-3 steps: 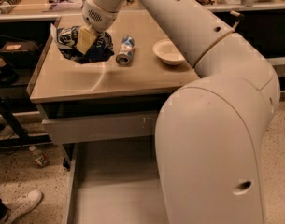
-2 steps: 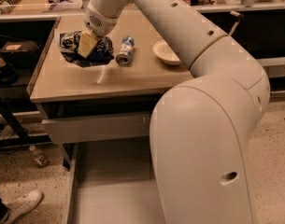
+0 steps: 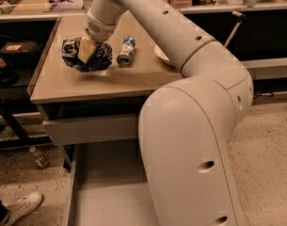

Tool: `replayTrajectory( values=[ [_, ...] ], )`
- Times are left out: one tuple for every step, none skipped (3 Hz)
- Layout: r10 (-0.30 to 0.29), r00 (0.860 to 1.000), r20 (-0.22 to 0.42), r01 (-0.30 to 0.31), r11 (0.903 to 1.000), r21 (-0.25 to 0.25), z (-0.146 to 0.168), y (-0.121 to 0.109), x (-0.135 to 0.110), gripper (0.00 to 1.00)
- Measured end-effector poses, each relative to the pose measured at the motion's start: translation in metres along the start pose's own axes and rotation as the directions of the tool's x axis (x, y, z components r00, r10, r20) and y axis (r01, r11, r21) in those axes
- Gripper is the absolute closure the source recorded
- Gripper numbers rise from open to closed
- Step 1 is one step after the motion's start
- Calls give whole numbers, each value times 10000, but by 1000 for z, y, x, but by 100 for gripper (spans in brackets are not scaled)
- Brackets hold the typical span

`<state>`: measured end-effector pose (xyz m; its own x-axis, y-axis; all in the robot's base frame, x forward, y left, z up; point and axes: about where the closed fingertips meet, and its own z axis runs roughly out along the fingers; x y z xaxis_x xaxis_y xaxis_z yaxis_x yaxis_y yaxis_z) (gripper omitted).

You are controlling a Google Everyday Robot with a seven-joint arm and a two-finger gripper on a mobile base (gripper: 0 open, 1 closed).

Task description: Pick blue chip bag from middle drawer and place on counter

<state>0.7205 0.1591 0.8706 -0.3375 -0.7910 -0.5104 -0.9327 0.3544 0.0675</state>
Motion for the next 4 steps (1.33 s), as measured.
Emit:
replayTrajectory(
  values=[
    [332,9994,-57,-332,9994,-74,12,-4,0,100],
    [647,9979,-40,-647,9976,-229,22,-5,1,100],
    [1004,9948,160,-999,9945,-317,28,-7,2,100],
    [1111,9921,577,-1108,9938,-89,21,-9,7,100]
  ],
)
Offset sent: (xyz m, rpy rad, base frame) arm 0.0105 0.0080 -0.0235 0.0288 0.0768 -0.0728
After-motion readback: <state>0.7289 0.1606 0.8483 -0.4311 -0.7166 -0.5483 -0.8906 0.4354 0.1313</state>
